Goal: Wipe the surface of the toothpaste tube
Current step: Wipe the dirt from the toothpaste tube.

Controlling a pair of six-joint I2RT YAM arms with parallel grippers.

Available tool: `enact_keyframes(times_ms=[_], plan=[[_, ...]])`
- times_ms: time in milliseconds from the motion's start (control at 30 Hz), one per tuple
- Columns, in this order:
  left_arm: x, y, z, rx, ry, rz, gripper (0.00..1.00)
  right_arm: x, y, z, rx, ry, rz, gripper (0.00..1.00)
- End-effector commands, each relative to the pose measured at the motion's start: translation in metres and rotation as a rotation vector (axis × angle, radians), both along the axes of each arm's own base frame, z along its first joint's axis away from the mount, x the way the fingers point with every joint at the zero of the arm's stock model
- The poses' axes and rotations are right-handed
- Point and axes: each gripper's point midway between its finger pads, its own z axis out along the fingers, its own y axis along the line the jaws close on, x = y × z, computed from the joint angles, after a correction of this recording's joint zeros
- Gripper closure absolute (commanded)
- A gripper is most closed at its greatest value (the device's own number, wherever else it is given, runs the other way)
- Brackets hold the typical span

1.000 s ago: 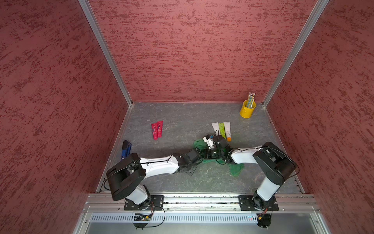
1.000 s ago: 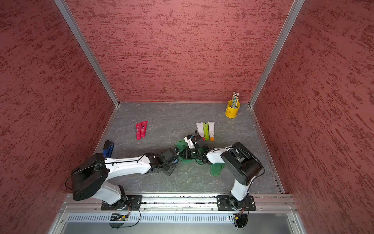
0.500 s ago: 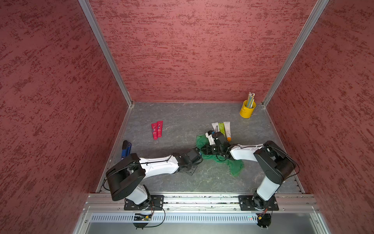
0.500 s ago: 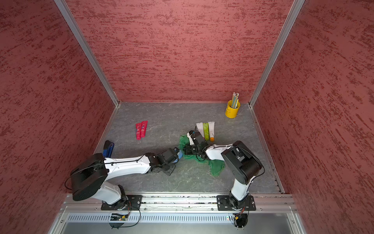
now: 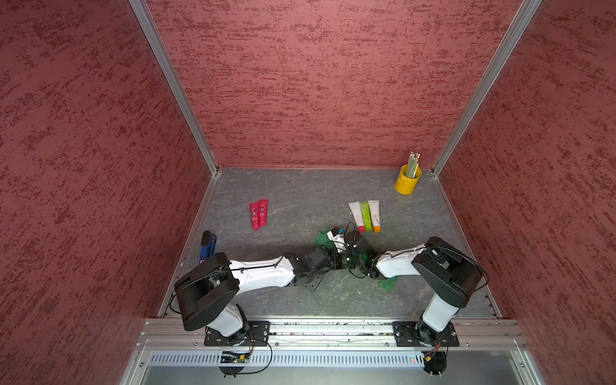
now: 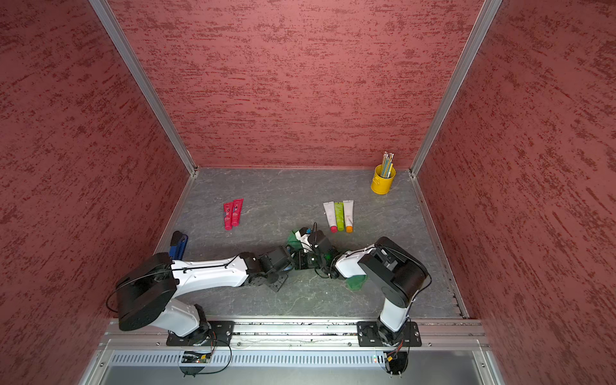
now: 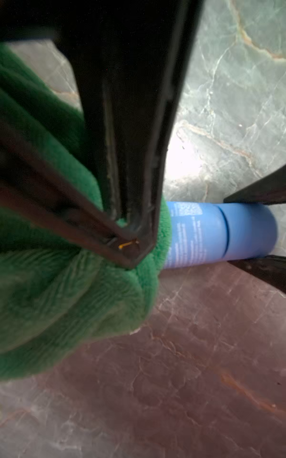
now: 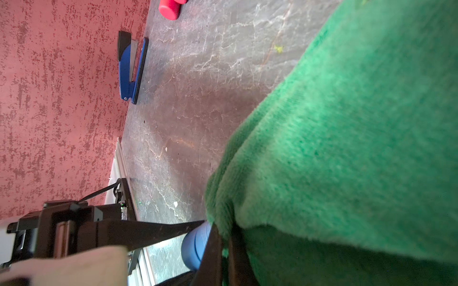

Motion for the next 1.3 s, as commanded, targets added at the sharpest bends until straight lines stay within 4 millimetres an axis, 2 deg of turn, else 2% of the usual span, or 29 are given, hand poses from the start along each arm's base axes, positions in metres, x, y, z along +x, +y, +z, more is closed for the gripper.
enact_keyframes(times_ms=[0, 67, 167, 233, 333, 400, 500, 733, 800, 867, 1000, 1267], plan=[[0.010, -0.011, 0.008, -0.045, -0.048, -0.002, 0.92, 0.007, -0.030, -0.028, -0.135, 0.052, -0.042, 1.00], [0.010, -0.012, 0.008, -0.046, -0.049, -0.002, 0.92, 0.033, -0.051, -0.027, -0.230, -0.008, -0.127, 1.00], [0.011, -0.012, 0.007, -0.042, -0.046, -0.001, 0.92, 0.057, -0.068, -0.020, -0.326, -0.078, -0.211, 1.00], [0.011, -0.012, 0.007, -0.038, -0.047, -0.001, 0.92, 0.064, -0.070, -0.017, -0.340, -0.096, -0.232, 1.00], [0.011, -0.012, 0.007, -0.038, -0.047, -0.001, 0.92, 0.064, -0.068, -0.020, -0.331, -0.086, -0.225, 1.00], [0.011, -0.012, 0.006, -0.036, -0.045, 0.001, 0.92, 0.057, -0.064, -0.023, -0.305, -0.067, -0.203, 1.00], [0.011, -0.012, 0.006, -0.034, -0.044, 0.002, 0.92, 0.035, -0.046, -0.017, -0.211, -0.039, -0.125, 1.00], [0.012, -0.013, 0.005, -0.026, -0.040, 0.001, 0.93, -0.046, 0.006, -0.012, -0.008, 0.093, 0.082, 1.00], [0.011, -0.012, 0.006, -0.029, -0.041, 0.001, 0.93, -0.058, 0.012, -0.013, 0.019, 0.111, 0.106, 1.00], [0.011, -0.013, 0.006, -0.031, -0.041, 0.001, 0.93, -0.060, 0.012, -0.017, 0.015, 0.116, 0.111, 1.00], [0.011, -0.012, 0.006, -0.031, -0.045, 0.003, 0.93, -0.039, -0.001, -0.023, -0.024, 0.094, 0.055, 1.00], [0.011, -0.012, 0.008, -0.039, -0.048, 0.003, 0.93, 0.052, -0.065, -0.018, -0.202, -0.033, -0.172, 1.00]])
